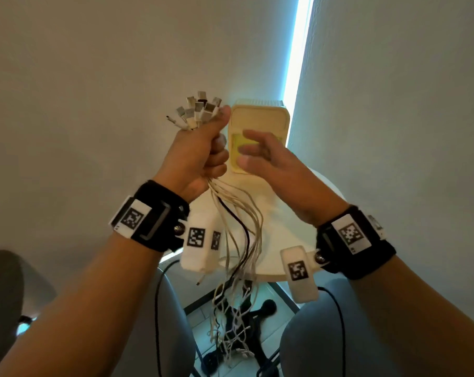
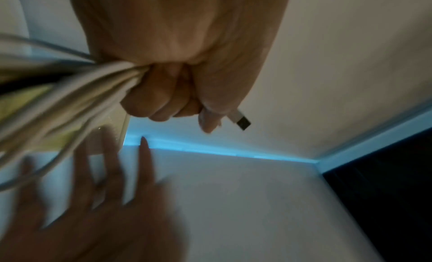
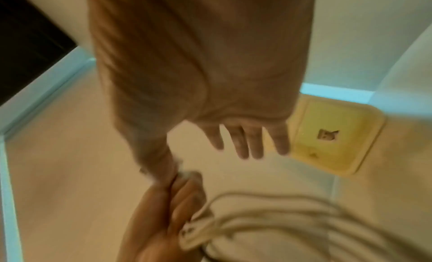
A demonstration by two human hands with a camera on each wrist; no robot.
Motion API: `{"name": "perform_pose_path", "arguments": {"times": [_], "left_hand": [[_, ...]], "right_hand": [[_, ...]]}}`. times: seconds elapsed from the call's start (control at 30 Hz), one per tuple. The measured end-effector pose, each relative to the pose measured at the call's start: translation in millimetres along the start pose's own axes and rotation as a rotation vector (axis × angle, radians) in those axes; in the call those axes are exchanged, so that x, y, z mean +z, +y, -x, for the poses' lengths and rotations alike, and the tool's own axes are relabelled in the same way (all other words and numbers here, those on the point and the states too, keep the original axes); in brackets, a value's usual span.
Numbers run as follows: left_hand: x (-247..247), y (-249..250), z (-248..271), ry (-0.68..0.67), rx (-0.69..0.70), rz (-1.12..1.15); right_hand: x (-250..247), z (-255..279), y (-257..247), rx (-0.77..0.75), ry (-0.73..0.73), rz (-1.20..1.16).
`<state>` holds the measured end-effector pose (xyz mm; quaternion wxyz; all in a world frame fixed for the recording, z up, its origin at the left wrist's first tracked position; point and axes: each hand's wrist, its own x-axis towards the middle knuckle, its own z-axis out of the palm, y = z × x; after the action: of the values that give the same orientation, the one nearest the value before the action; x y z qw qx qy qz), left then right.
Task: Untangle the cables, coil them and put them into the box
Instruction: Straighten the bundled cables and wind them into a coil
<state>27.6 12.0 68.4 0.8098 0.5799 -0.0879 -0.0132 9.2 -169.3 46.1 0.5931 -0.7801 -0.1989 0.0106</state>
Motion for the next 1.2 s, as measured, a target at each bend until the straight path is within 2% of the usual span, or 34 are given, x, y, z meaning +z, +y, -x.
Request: {"name": "perform_pose_path", "arguments": {"times": [0.07,0.17,0.33,0.47,0.63,0.83,0.9,1.0,1.03,1.1,1.13,1.17,1.2], "left_hand": [[14,-8,0,0.042,0.006,0.104],[20,-10,-4,0.082,0.007,0.263],[-2,-7,-10,0.172,-0.145,0.353],[-10,-8,-10,0.228,-0.153,0.391],[-17,-4,-11,0.187,-0.132,0.440],[-27,-4,-12,0.071,-0.097,0.352],[-35,-6,-13,0.058,-0.065,0.263],[-48,-7,-15,0.144,0.079,0.023],[-50,-6,-12,0.197,0.158,-0.111],[-48,-4,-4,0.277,0.444,-0.581],[-45,-5,-2,0.239,0.588,-0.782],[-40,-4,0,0.157,0.659,-0.926],[-33,-4,1,0.058,0.640,-1.021]], "right_hand": [[27,-6,-5,-0.002,0.027,-0.133],[56,-6,-1,0.084,-0.087,-0.256],[45,-8,3,0.115,-0.090,0.042],[28,-10,0,0.065,-0.109,0.256],[9,-13,-12,0.025,-0.139,0.328],[2,-18,-21,0.035,-0.200,0.369],[0,-20,-20,0.060,-0.215,0.379],[-4,-22,-17,0.086,-0.249,0.465],[-5,-23,-16,0.093,-0.261,0.510],[-5,-24,-16,0.108,-0.296,0.611],[-4,-24,-17,0.109,-0.317,0.669],[-3,-25,-19,0.102,-0.336,0.718],[-2,-25,-20,0.090,-0.348,0.747]]}}
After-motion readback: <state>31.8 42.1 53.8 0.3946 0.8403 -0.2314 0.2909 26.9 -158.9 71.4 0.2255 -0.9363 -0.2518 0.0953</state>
